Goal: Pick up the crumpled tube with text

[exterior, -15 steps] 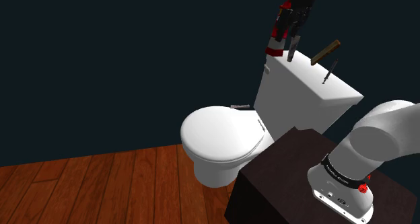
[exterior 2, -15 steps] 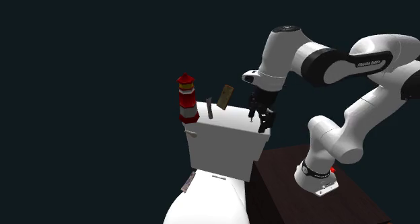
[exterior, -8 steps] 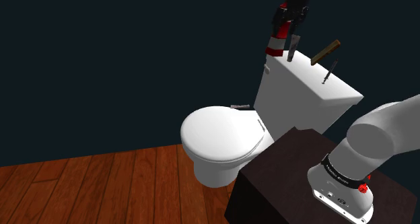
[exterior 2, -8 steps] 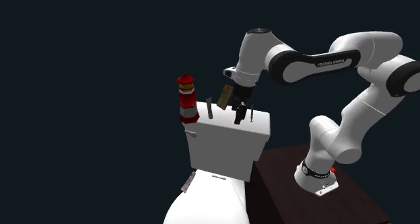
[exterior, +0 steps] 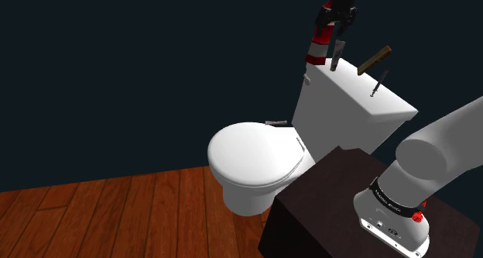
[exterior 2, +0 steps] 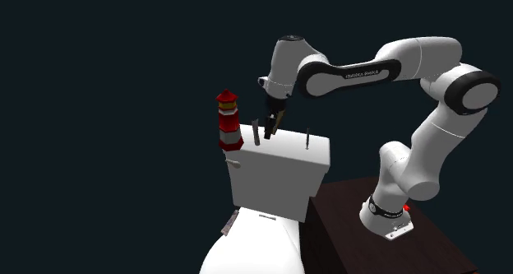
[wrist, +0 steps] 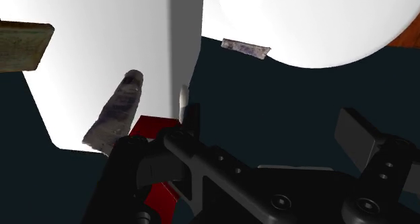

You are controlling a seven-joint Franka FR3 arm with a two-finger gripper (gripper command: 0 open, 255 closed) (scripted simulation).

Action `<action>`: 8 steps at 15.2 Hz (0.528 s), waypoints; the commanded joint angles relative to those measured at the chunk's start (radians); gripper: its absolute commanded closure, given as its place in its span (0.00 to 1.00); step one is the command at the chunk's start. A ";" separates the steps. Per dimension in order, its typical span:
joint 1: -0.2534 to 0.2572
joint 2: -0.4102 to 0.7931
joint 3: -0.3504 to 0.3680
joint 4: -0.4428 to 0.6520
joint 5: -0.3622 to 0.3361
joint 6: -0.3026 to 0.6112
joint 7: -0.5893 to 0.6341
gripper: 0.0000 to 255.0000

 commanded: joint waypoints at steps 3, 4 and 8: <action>-0.039 0.089 -0.037 0.068 -0.004 0.038 0.036 0.00; -0.048 0.110 -0.047 0.087 -0.004 0.045 0.044 0.00; -0.086 0.195 -0.087 0.165 0.002 0.069 0.075 0.00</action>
